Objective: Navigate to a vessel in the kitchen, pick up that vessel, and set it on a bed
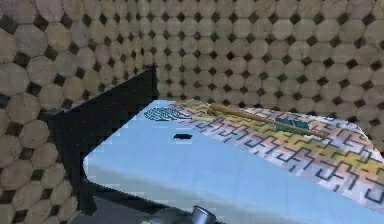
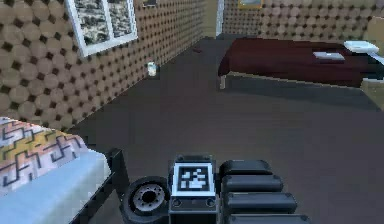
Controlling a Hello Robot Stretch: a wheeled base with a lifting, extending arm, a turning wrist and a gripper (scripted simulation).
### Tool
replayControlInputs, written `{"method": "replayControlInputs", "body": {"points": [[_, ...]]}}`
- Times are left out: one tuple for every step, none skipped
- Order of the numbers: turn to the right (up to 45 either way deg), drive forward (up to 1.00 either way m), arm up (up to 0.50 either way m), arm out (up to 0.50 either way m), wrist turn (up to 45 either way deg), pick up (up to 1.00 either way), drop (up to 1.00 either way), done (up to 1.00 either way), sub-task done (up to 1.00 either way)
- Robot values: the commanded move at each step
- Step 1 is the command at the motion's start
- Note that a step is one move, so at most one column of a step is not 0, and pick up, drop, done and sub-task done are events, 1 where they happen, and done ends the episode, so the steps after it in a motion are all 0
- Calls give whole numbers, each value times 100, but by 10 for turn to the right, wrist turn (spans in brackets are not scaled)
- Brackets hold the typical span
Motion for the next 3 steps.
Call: {"method": "replayControlInputs", "body": {"points": [[-60, 0, 0, 0, 0, 0, 0, 0, 0], [0, 40, 0, 0, 0, 0, 0, 0, 0], [-450, 0, 0, 0, 0, 0, 0, 0, 0]]}}
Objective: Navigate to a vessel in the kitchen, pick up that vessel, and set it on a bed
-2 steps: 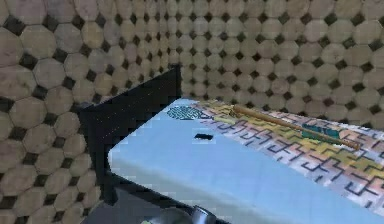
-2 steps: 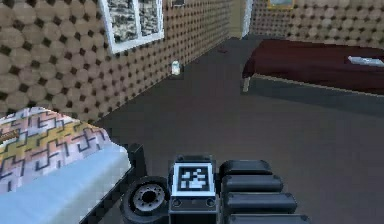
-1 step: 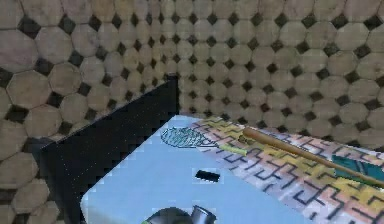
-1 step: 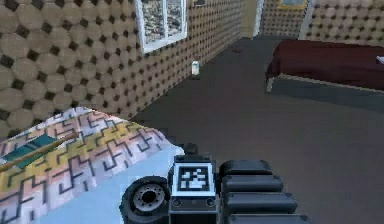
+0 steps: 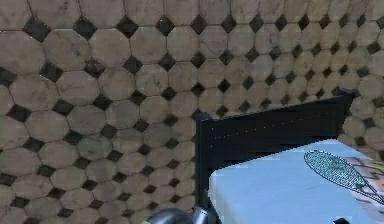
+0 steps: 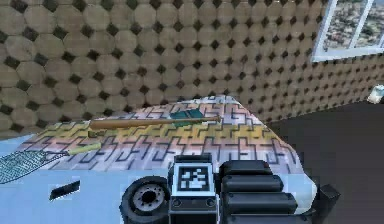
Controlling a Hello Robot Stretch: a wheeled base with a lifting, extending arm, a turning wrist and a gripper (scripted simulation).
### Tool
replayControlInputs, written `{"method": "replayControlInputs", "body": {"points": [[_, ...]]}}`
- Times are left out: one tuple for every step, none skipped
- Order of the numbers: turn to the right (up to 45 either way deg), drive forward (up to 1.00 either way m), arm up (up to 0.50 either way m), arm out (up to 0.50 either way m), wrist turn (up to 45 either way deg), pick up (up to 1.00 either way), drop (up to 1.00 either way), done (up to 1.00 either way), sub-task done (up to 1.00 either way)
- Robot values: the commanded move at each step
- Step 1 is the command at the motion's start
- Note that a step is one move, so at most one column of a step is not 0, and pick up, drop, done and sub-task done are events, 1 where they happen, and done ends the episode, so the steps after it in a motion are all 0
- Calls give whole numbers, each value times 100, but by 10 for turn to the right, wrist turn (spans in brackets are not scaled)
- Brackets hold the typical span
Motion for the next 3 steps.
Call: {"method": "replayControlInputs", "body": {"points": [[-450, 0, 0, 0, 0, 0, 0, 0, 0], [-390, 0, 0, 0, 0, 0, 0, 0, 0], [450, 0, 0, 0, 0, 0, 0, 0, 0]]}}
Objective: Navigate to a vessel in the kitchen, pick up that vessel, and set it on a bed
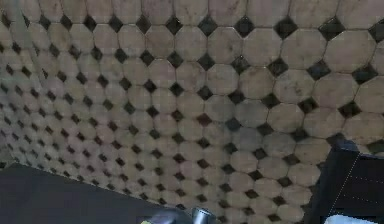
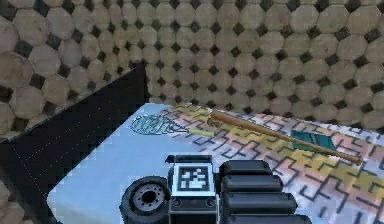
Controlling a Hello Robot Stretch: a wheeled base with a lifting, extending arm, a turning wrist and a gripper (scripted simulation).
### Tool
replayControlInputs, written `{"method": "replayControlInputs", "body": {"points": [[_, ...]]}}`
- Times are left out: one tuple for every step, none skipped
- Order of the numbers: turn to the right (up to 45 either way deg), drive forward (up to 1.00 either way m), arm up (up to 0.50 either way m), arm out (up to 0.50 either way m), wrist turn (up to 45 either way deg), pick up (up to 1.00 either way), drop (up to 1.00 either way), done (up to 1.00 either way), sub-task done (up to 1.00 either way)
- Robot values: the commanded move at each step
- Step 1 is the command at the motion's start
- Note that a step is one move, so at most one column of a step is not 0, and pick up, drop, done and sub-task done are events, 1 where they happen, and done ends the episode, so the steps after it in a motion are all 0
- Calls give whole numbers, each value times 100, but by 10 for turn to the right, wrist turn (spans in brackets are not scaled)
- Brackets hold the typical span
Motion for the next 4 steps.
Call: {"method": "replayControlInputs", "body": {"points": [[450, 0, 0, 0, 0, 0, 0, 0, 0], [300, 0, 0, 0, 0, 0, 0, 0, 0], [-450, 0, 0, 0, 0, 0, 0, 0, 0], [-450, 0, 0, 0, 0, 0, 0, 0, 0]]}}
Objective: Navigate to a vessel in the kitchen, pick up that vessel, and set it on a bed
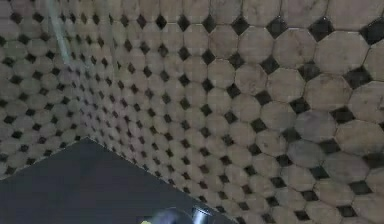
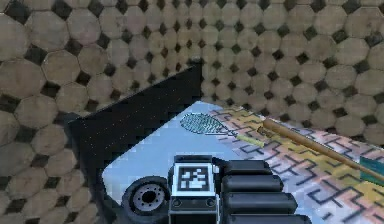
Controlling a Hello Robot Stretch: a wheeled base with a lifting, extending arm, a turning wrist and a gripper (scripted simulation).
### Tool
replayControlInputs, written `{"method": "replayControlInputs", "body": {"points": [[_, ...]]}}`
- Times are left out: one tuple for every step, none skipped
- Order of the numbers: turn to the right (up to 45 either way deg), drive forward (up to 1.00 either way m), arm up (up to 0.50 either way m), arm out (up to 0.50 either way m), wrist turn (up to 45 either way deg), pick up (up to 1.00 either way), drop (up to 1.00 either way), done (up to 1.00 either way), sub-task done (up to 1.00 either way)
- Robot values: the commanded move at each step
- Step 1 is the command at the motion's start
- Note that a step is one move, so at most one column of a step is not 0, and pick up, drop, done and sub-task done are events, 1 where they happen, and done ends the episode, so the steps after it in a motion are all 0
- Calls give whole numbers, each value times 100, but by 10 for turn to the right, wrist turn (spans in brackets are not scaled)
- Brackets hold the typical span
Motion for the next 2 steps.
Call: {"method": "replayControlInputs", "body": {"points": [[-150, 0, 0, 0, 0, 0, 0, 0, 0], [450, 0, 0, 0, 0, 0, 0, 0, 0]]}}
